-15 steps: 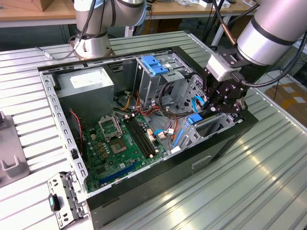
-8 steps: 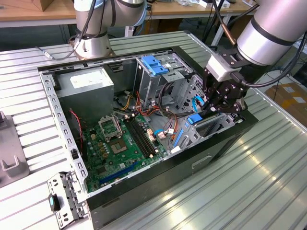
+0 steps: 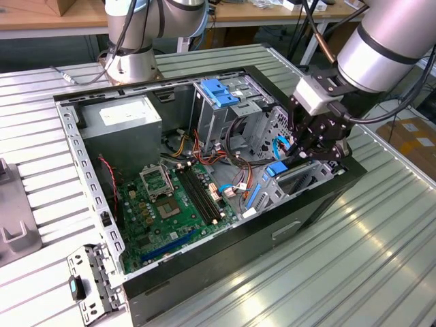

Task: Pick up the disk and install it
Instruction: 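Insert the second disk wire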

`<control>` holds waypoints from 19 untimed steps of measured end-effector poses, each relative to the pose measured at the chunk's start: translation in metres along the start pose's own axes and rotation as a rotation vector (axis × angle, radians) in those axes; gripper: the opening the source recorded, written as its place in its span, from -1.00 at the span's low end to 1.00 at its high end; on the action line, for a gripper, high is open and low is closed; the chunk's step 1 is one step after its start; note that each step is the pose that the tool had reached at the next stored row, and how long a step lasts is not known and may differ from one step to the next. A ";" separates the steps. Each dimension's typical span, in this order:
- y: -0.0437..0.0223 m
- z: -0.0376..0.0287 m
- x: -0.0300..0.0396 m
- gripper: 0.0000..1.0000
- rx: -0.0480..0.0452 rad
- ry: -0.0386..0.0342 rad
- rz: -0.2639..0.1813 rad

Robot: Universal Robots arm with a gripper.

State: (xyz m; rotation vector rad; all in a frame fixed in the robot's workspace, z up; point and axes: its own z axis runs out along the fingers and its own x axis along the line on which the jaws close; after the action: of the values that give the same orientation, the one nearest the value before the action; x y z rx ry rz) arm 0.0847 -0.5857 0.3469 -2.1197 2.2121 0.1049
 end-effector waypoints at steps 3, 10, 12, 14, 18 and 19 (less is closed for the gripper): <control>-0.0004 0.0000 -0.0006 -0.68 -0.0001 -0.0010 0.000; -0.0012 0.0002 -0.0018 -0.68 -0.0006 -0.0092 -0.001; -0.0012 0.0008 -0.0015 -0.68 -0.0006 -0.0095 -0.001; -0.0013 0.0012 -0.0009 -0.68 -0.0006 -0.0095 -0.001; -0.0014 0.0035 0.0019 -0.68 -0.0009 -0.0096 -0.001; -0.0014 0.0042 0.0022 -0.68 -0.0010 -0.0095 -0.001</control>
State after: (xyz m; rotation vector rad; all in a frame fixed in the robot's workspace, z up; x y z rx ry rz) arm 0.0860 -0.5875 0.3425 -2.1165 2.2061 0.1157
